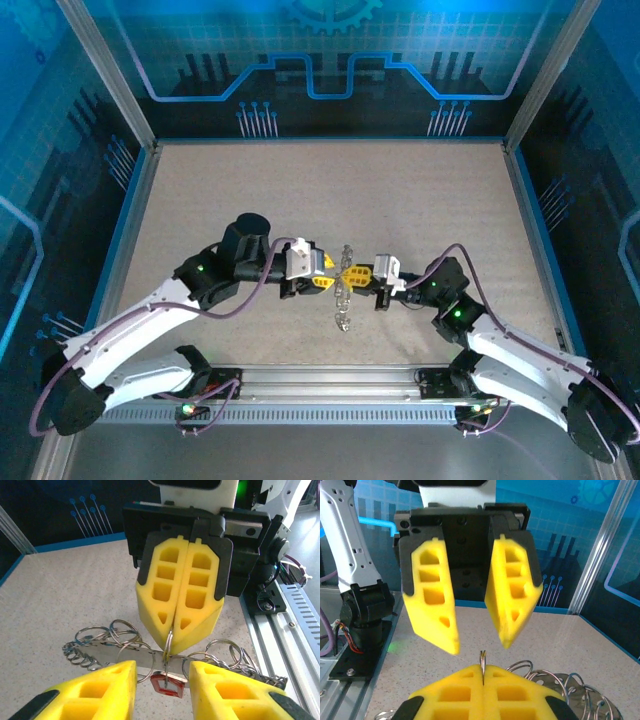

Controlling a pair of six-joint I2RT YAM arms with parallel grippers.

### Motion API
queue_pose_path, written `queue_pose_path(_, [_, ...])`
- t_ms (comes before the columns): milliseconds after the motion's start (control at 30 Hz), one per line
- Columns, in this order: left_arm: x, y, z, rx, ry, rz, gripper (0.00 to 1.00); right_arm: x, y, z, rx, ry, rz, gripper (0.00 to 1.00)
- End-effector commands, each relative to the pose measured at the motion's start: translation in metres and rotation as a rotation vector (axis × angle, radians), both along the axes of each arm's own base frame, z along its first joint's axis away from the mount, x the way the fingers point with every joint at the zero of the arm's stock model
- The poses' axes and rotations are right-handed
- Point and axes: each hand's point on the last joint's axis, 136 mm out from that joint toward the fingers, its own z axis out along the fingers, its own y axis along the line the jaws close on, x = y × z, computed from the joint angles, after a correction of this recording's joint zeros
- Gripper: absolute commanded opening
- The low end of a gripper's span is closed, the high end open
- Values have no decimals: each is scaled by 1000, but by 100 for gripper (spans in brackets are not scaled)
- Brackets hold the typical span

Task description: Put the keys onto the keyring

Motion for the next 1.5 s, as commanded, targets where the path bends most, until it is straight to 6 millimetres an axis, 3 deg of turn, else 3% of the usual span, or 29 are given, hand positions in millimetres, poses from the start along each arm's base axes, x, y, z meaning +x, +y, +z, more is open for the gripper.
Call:
queue_pose_path(0, [-2, -4, 0, -30, 23, -30, 33, -5, 2, 21, 66, -49, 21, 0])
queue_pose_path(233, [6, -6, -7, -23, 56, -13, 26, -4, 7, 23, 73, -44, 32, 0])
queue_pose_path(433, [7, -3, -6, -24, 55, -14, 4, -4, 10, 18, 60, -35, 35, 0])
queue_pose_path(500, [11, 3, -6, -4, 54, 6, 1, -3, 10, 12, 38, -35, 27, 1])
queue_pose_path(800, [7, 22, -16, 235, 47, -23, 0, 7, 10, -21, -117, 26, -20, 24])
queue_pose_path(1100, [6, 23, -41, 466, -30, -54, 0, 7, 20, -29, -143, 34, 0, 25])
queue_pose_path(1467, [6, 14, -35, 456, -24, -68, 0, 3, 25, -36, -163, 41, 16, 24])
